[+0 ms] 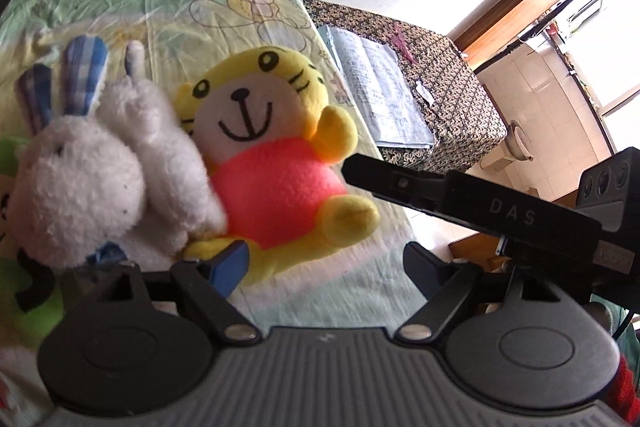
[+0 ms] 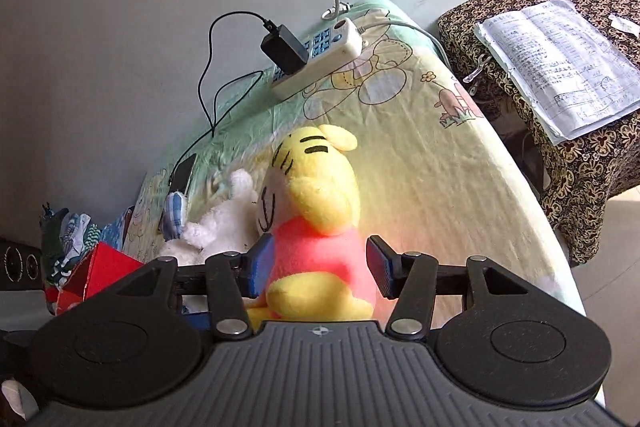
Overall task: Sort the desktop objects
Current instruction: 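Grasp the yellow-and-pink tiger toy with both tools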
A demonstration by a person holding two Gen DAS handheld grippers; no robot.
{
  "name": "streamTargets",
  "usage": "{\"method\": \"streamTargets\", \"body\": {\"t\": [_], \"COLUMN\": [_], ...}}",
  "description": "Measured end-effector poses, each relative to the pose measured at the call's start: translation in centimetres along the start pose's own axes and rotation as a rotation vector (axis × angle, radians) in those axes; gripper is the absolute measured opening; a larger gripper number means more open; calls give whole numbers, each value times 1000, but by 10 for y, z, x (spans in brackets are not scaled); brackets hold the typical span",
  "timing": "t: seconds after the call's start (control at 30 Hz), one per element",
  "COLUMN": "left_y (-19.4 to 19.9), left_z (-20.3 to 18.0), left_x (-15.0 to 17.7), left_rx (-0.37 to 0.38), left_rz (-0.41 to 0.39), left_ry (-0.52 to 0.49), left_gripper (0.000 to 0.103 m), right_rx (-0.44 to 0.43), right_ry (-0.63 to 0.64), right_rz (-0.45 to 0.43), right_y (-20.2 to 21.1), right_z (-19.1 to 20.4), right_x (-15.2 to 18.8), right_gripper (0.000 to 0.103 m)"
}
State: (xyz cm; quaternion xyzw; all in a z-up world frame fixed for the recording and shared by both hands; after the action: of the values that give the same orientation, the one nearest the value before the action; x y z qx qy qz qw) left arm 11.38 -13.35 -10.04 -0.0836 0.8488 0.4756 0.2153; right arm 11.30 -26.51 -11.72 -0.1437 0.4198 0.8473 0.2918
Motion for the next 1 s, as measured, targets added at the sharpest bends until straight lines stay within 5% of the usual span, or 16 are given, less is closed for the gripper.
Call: {"method": "streamTargets", "body": {"t": [0.53,0.77,1.0], "left_y": [-25,-23,-18], "left_z": [20,15,-8], "left_x": [-9,-5,14], "left_rx": [10,9,30], "left_rz": [48,60,89], "left_ry": [34,21,-40], "left_gripper": [88,90,95], "right_rx": [-109,-170,-182], "right_ry": [-152,-234,-283], "right_rz": [155,193,210], "right_y": [-68,-56,-22], "right_z": [-15,-24,-35], "right_x": [-13,-10,6], "right_gripper": [59,47,45]}}
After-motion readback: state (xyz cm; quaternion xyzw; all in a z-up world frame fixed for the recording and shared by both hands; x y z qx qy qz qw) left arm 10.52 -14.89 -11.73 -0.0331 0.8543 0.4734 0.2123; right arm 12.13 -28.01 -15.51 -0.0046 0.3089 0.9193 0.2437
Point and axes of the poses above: each gripper's, at about its wrist camera, not at the fingertips, and y roughly against the way its jaws point, z to its left, x to its underside, the point moved 6 cm from there along -y, roughly the way its jaws point, and after that the axes turned 4 degrees about -y, right-handed, at the moved point
